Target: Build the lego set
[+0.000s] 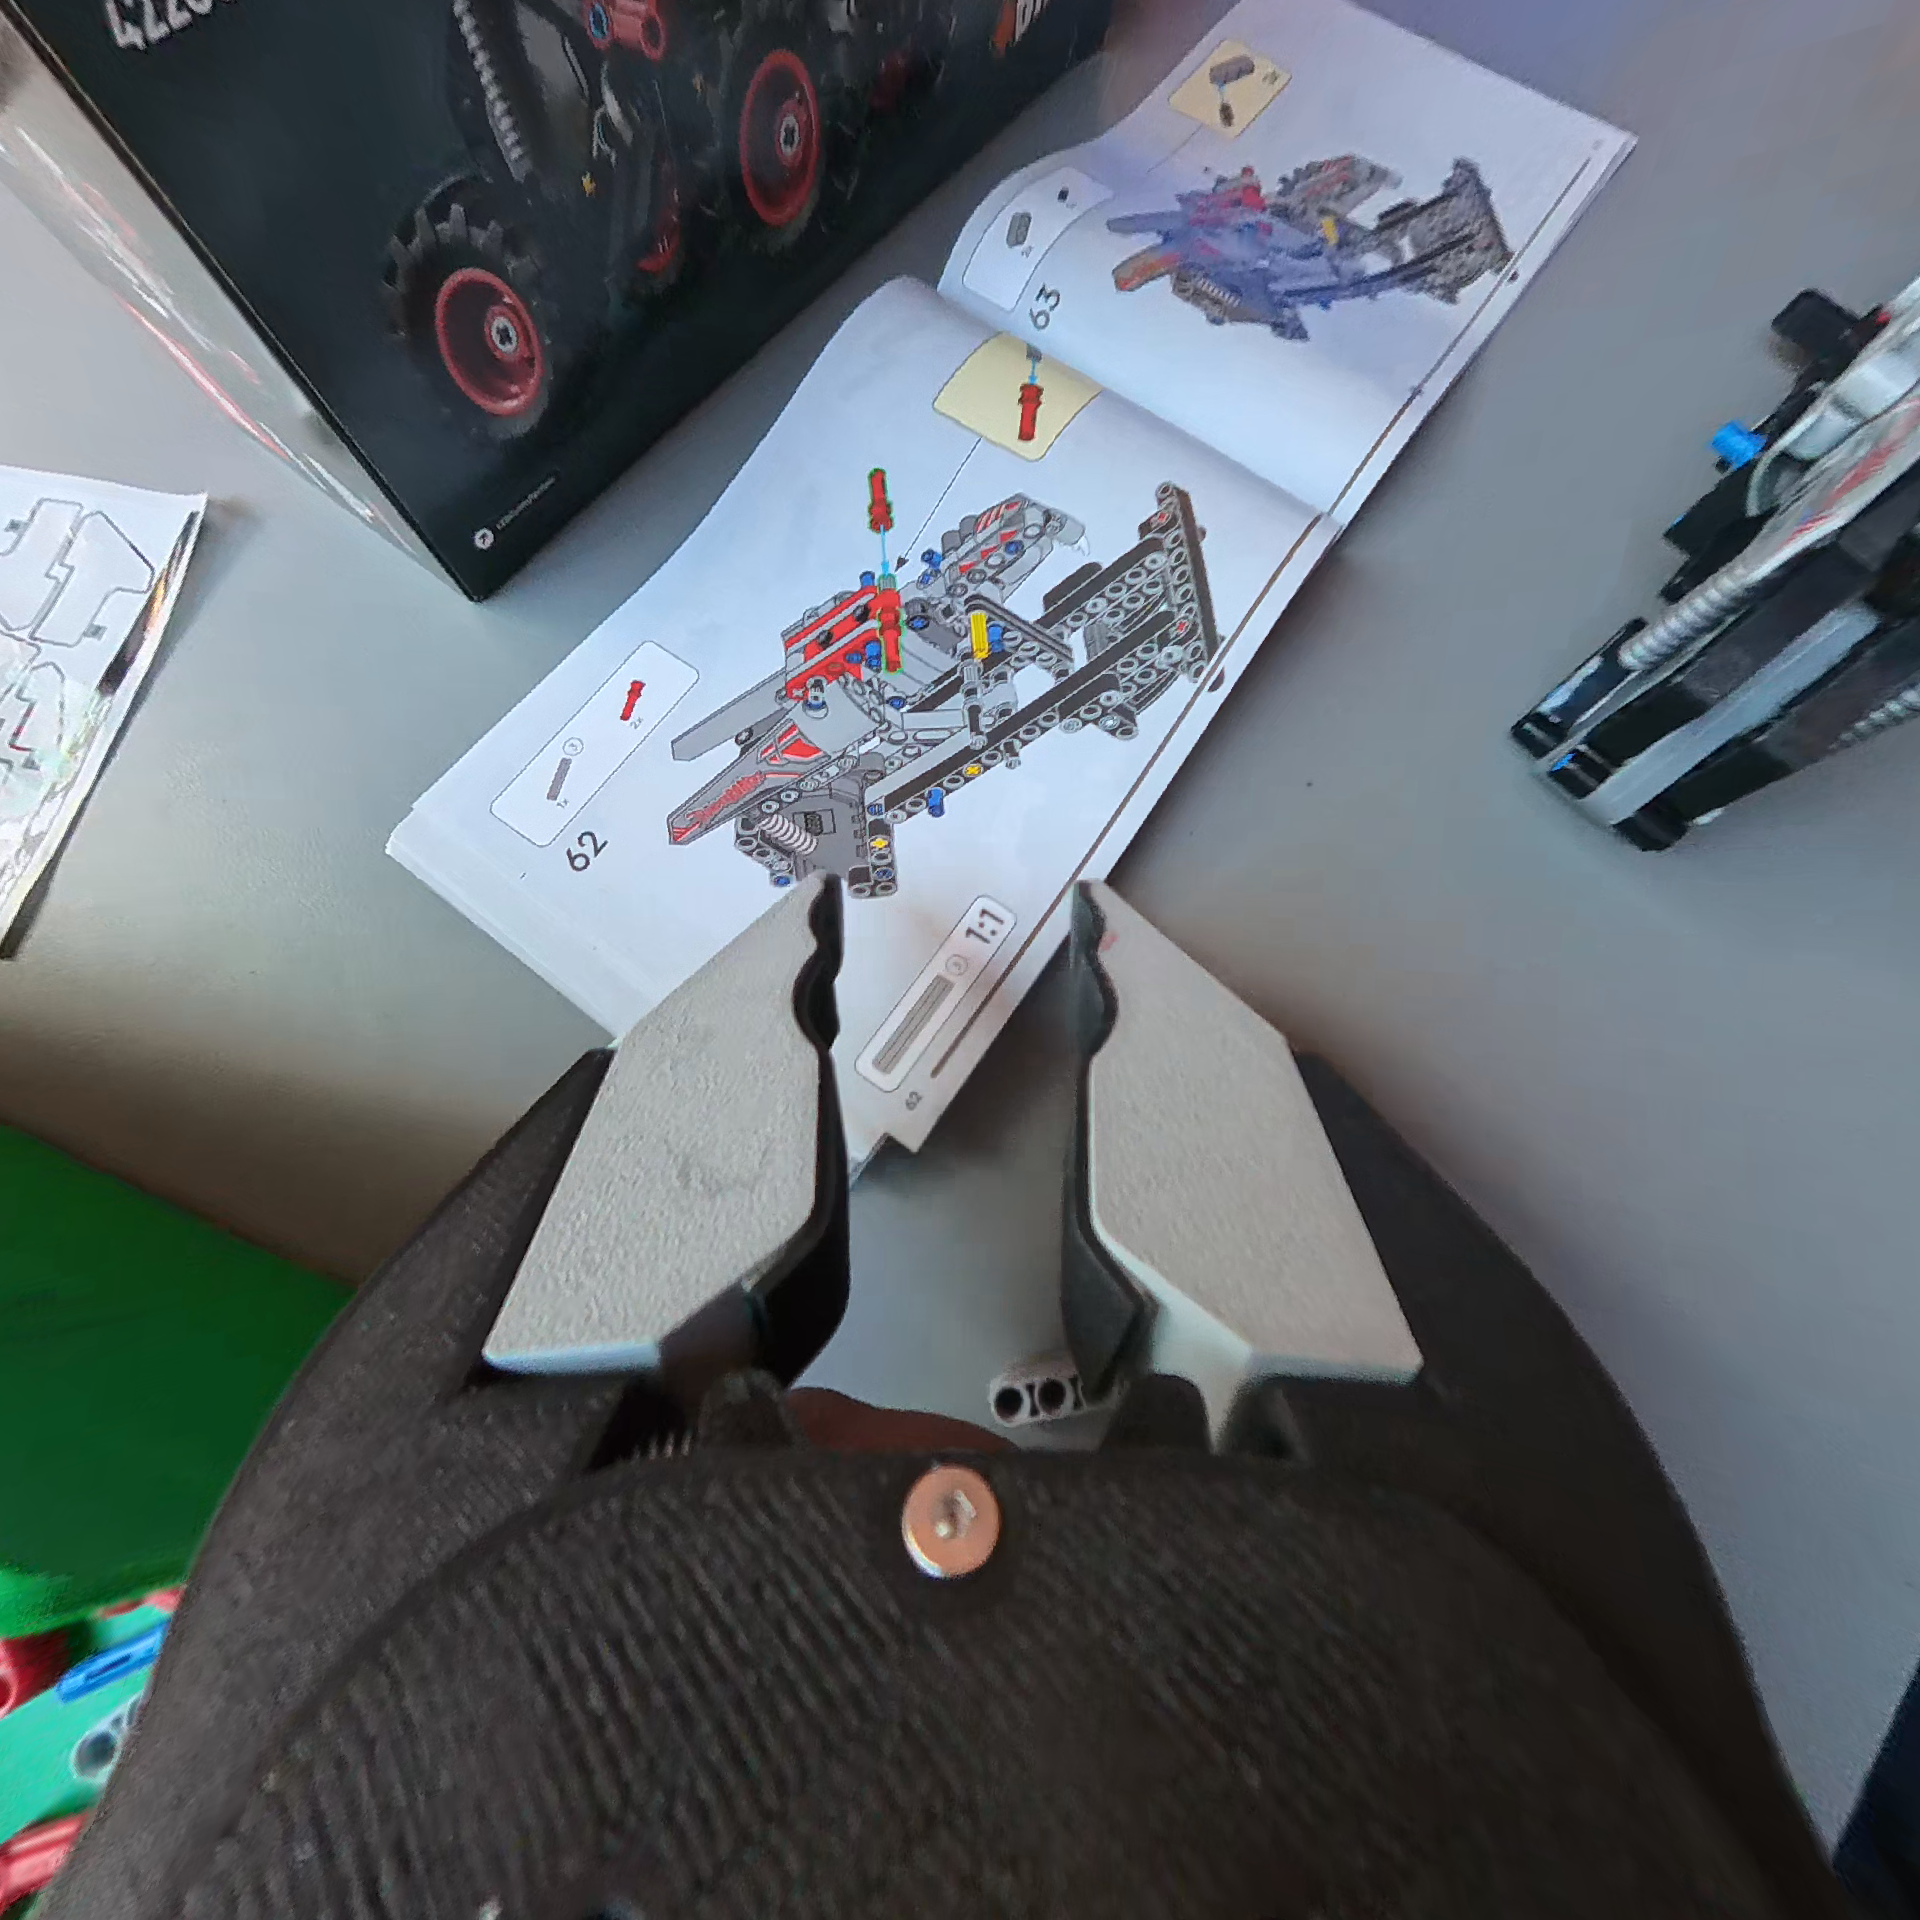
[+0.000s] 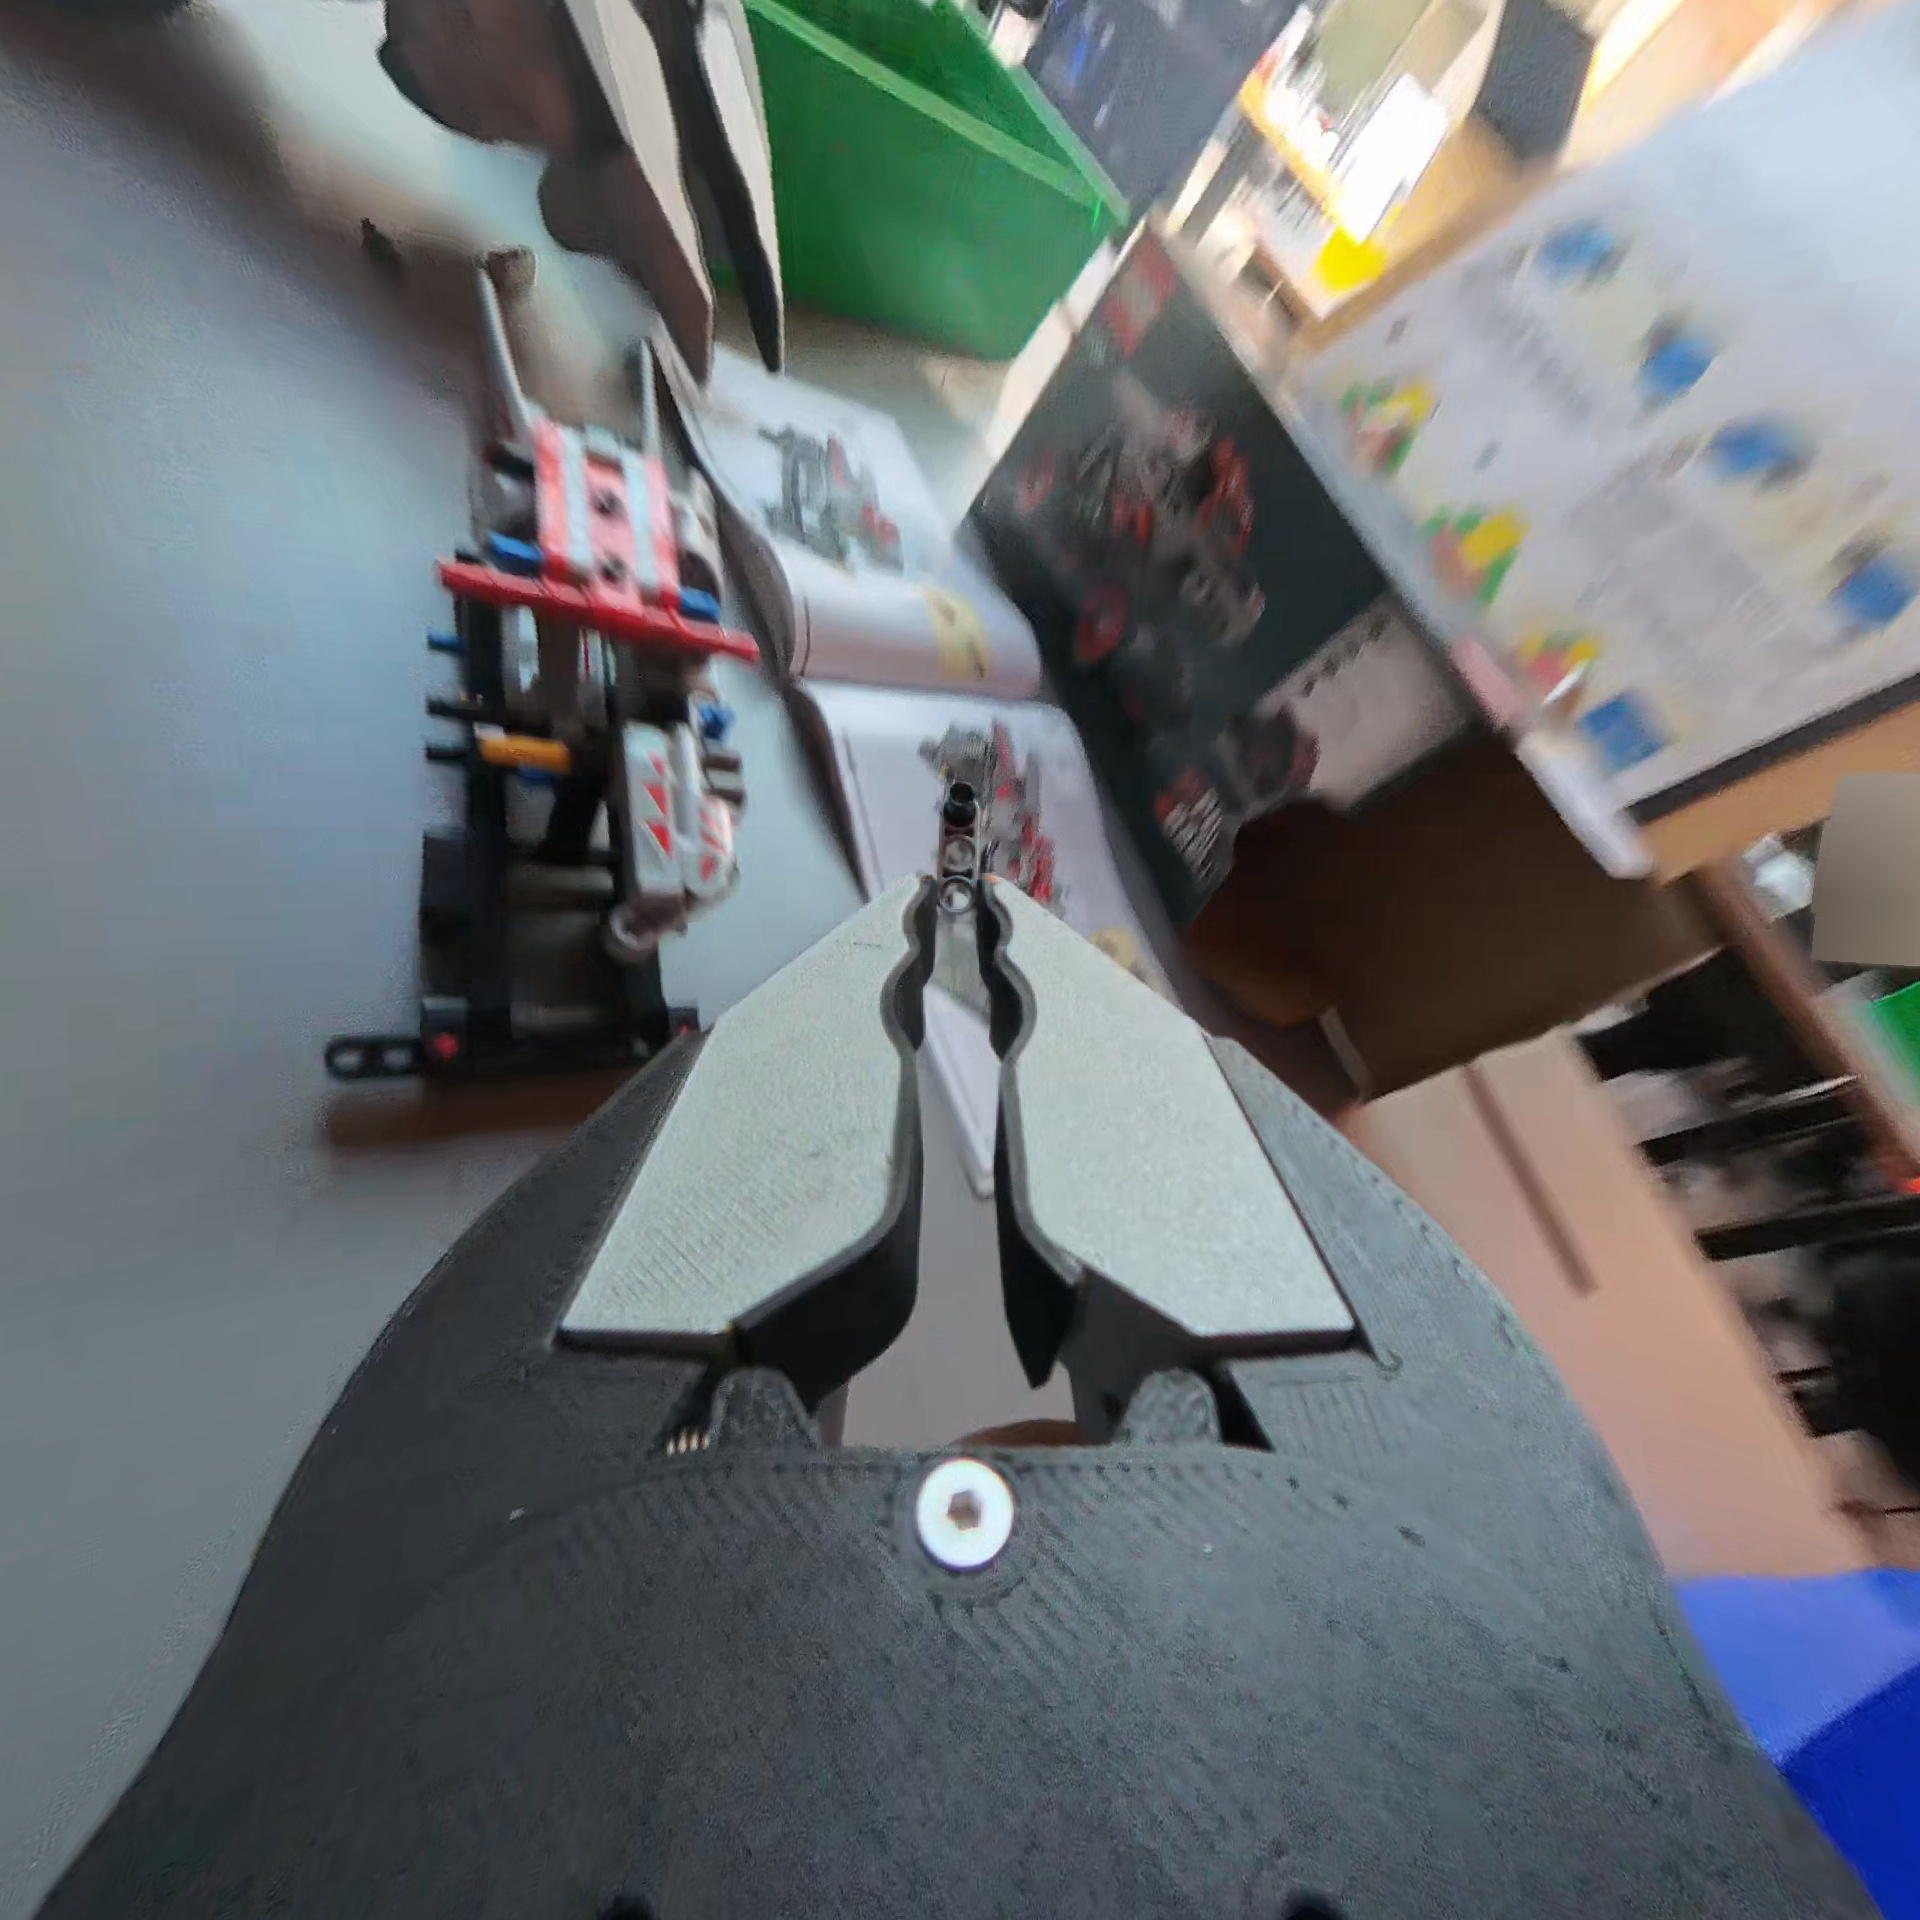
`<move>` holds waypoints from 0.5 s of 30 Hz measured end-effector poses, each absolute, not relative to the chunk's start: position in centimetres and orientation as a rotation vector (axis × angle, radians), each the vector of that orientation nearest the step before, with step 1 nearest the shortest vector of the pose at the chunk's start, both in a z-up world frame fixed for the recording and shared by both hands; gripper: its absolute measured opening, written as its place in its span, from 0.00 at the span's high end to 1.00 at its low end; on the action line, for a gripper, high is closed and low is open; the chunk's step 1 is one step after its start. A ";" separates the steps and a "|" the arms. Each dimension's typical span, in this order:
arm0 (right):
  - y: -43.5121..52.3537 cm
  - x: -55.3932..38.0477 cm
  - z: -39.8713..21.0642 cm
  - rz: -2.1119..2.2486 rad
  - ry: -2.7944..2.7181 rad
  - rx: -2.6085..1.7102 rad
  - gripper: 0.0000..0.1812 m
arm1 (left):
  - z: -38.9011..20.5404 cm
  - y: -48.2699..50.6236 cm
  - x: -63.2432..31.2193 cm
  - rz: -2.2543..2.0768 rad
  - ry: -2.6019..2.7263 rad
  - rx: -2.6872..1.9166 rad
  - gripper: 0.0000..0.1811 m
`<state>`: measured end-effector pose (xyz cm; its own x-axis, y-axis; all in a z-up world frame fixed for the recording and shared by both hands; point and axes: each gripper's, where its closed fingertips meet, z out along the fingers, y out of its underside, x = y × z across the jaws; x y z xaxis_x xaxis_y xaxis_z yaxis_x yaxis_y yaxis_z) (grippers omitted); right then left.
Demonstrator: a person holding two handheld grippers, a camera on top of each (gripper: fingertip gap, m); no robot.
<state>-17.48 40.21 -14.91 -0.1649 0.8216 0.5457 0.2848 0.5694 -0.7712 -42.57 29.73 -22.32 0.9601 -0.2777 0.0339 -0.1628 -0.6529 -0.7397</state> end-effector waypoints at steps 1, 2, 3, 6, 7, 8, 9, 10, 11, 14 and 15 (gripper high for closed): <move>39.1 -17.7 -14.2 0.582 -1.701 -0.864 0.98 | -22.1 29.8 -42.5 -0.194 0.303 -2.279 0.78; 38.1 -18.0 -13.9 0.548 -1.686 -0.818 0.98 | -21.9 29.7 -42.5 -0.200 0.293 -2.268 0.78; 37.3 -18.2 -13.7 0.519 -1.672 -0.784 0.98 | -21.9 29.6 -42.6 -0.195 0.277 -2.267 0.77; 36.5 -18.6 -13.8 0.408 -1.626 -0.711 0.98 | -22.0 29.1 -43.1 -0.173 0.238 -2.254 0.77; 36.4 -18.6 -13.8 0.371 -1.616 -0.690 0.98 | -22.0 28.9 -43.1 -0.174 0.232 -2.247 0.77; 36.2 -18.5 -13.6 0.344 -1.604 -0.666 0.98 | -22.0 28.7 -43.1 -0.178 0.228 -2.235 0.77; 35.8 -18.4 -13.3 0.326 -1.593 -0.640 0.98 | -22.0 28.5 -43.0 -0.180 0.223 -2.224 0.77; 35.4 -18.4 -13.0 0.310 -1.581 -0.615 0.98 | -22.0 28.4 -43.0 -0.182 0.220 -2.216 0.77; 35.0 -18.3 -12.7 0.289 -1.566 -0.592 0.98 | -22.1 28.2 -42.9 -0.179 0.224 -2.215 0.77; 34.3 -18.0 -12.2 0.204 -1.523 -0.544 0.98 | -22.2 28.0 -43.0 -0.161 0.238 -2.212 0.77; 34.2 -18.0 -12.1 0.177 -1.508 -0.535 0.97 | -22.4 28.0 -42.9 -0.173 0.243 -2.218 0.77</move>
<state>-18.02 34.15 -12.10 0.0754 0.4331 0.8982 0.2135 0.8729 -0.4388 -42.85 27.97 -22.35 0.9712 -0.2351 0.0382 -0.1139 -0.5993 -0.7924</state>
